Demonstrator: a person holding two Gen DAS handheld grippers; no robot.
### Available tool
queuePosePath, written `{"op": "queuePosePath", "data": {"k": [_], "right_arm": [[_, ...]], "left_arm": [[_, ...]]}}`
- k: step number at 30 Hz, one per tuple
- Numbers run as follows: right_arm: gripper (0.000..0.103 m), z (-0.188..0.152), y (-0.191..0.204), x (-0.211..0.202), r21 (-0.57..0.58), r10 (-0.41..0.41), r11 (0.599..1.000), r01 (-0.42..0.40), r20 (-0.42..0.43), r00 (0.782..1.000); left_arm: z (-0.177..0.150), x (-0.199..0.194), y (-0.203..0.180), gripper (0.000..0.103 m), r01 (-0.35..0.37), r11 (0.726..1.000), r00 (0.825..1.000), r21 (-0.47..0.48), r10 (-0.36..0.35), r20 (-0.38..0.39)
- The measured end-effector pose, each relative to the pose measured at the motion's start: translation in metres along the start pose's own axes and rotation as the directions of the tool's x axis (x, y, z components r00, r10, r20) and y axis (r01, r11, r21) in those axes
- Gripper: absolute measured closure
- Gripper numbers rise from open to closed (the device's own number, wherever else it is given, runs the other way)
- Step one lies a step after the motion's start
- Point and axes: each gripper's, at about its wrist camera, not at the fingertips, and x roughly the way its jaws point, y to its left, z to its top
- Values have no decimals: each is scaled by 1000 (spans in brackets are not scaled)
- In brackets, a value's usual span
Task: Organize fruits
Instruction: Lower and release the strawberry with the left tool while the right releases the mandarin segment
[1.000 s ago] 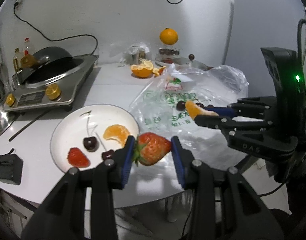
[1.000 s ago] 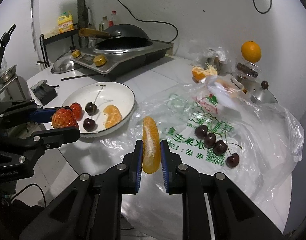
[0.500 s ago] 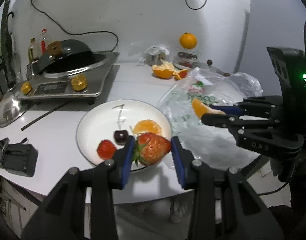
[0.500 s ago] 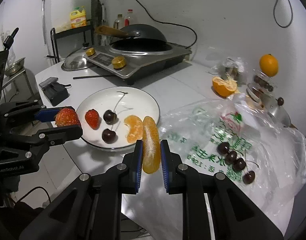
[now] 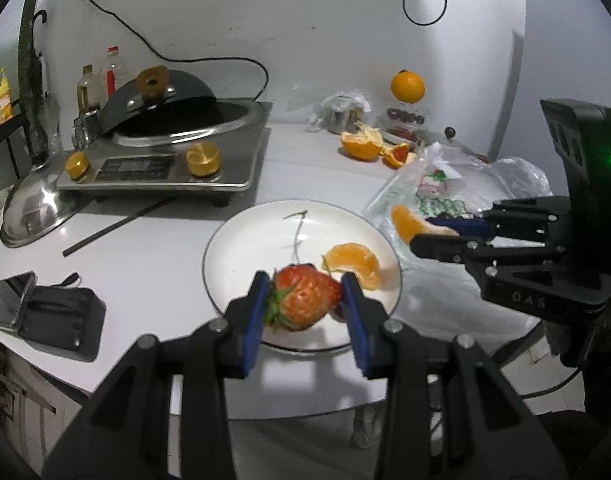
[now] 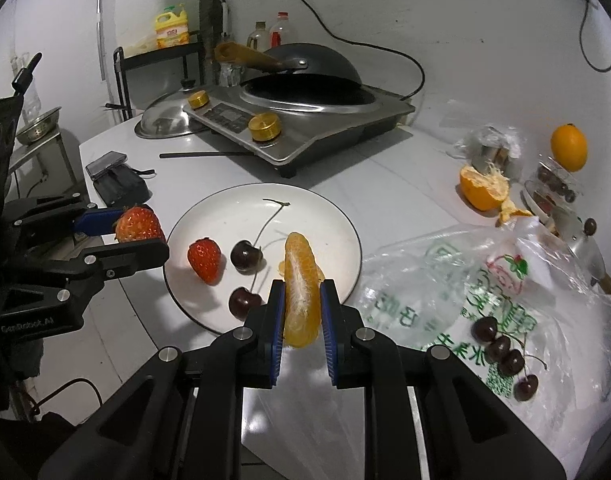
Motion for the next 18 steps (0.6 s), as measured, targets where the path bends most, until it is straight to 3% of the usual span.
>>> {"op": "queuePosePath", "data": {"k": [18], "right_arm": [[85,22,0,38,-20,48,999,-48,-4,999]], "left_arm": [[18,31,23,65,-20,1000,1000,1,20,-1]]}}
